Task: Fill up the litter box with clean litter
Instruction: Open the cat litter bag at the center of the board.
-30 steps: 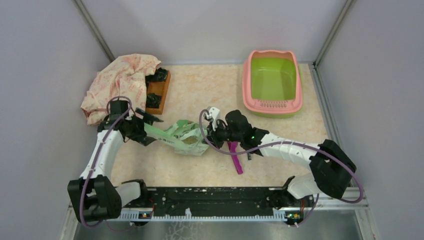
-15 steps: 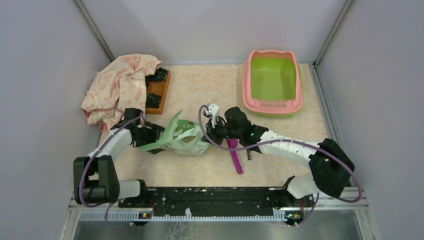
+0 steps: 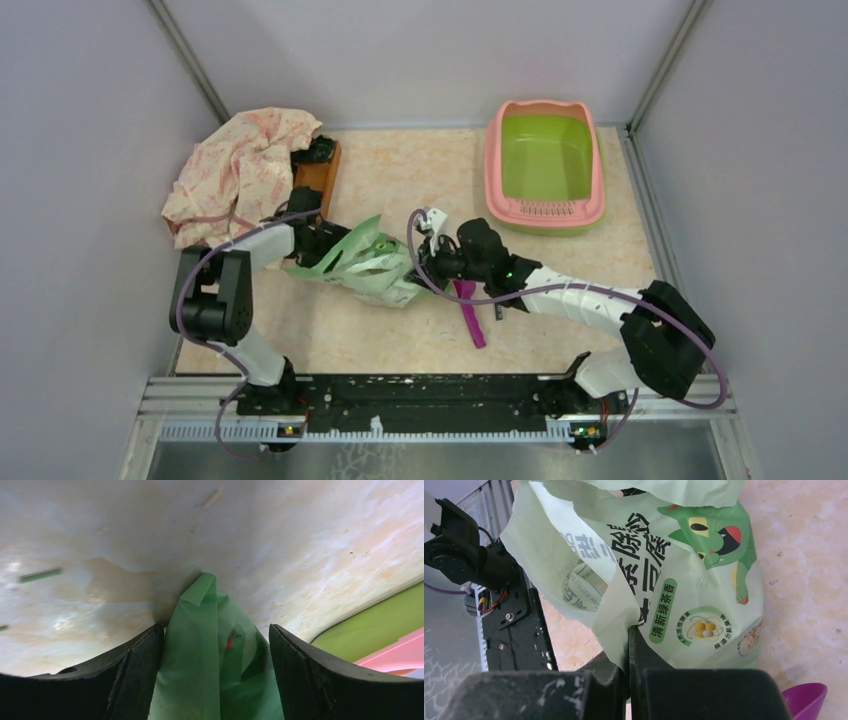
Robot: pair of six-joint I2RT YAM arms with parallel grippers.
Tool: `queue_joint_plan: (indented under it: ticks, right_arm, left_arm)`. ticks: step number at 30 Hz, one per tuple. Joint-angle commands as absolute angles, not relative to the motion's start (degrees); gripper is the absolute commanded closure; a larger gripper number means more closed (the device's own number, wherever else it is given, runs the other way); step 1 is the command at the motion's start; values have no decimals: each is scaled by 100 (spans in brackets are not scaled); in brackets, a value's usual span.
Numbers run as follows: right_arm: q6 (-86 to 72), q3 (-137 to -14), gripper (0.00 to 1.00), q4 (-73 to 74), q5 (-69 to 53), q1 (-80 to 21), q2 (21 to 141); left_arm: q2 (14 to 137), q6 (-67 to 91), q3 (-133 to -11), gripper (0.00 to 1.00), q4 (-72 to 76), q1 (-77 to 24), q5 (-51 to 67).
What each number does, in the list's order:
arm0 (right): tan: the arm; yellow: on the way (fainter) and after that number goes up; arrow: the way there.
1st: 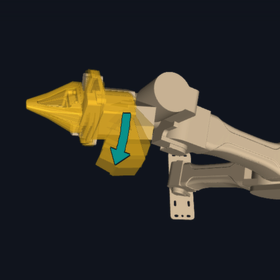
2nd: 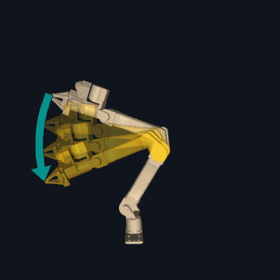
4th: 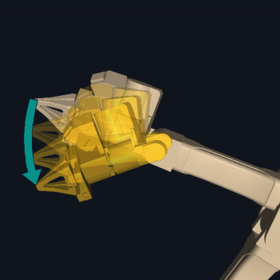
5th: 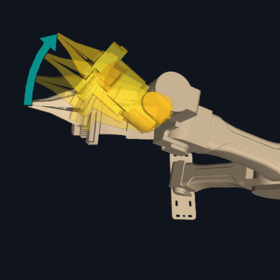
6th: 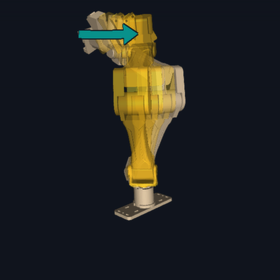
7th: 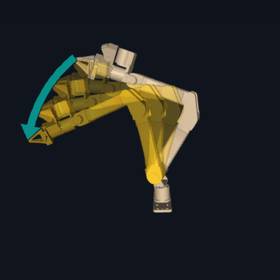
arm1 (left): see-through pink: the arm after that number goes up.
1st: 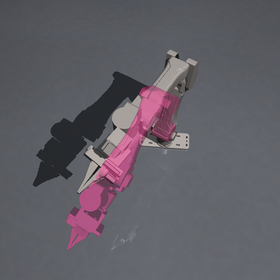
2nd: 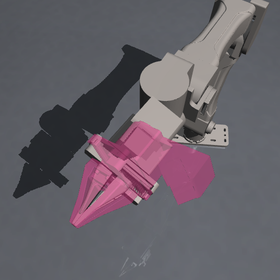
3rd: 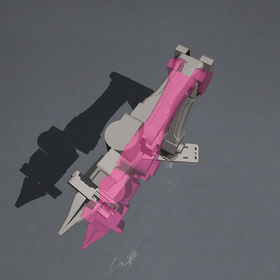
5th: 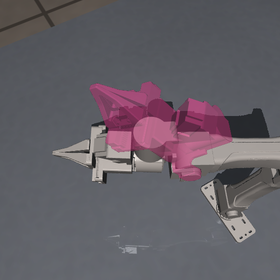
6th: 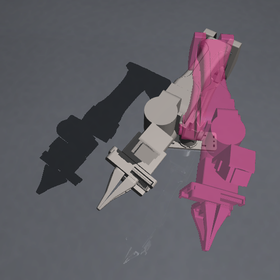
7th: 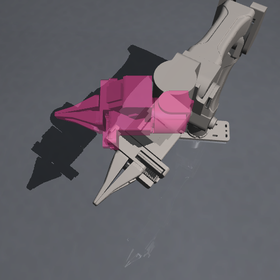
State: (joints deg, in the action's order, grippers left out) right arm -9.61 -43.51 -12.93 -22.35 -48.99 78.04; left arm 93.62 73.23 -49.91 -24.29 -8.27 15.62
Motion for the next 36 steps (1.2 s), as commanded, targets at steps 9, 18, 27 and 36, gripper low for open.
queue_joint_plan:
  ticks: [9,18,27,36]
  right_arm:
    - [-1293,-4231,100,-1797,-1792,-4905,7673]
    - [-1570,-4656,100,-1738,-1460,-4904,8025]
    - [-1283,-5779,51,511,-1390,-4905,7233]
    - [-365,-7226,33,2145,-881,-5385,7422]
  left_arm:
    - [10207,7604,-6431,19,-2248,-1160,1488]
    - [11016,7356,-8140,21,-2610,-1193,1592]
    - [10407,6597,-7895,19,-2831,-1143,1783]
    - [9989,6329,-7757,19,-2925,-1107,1739]
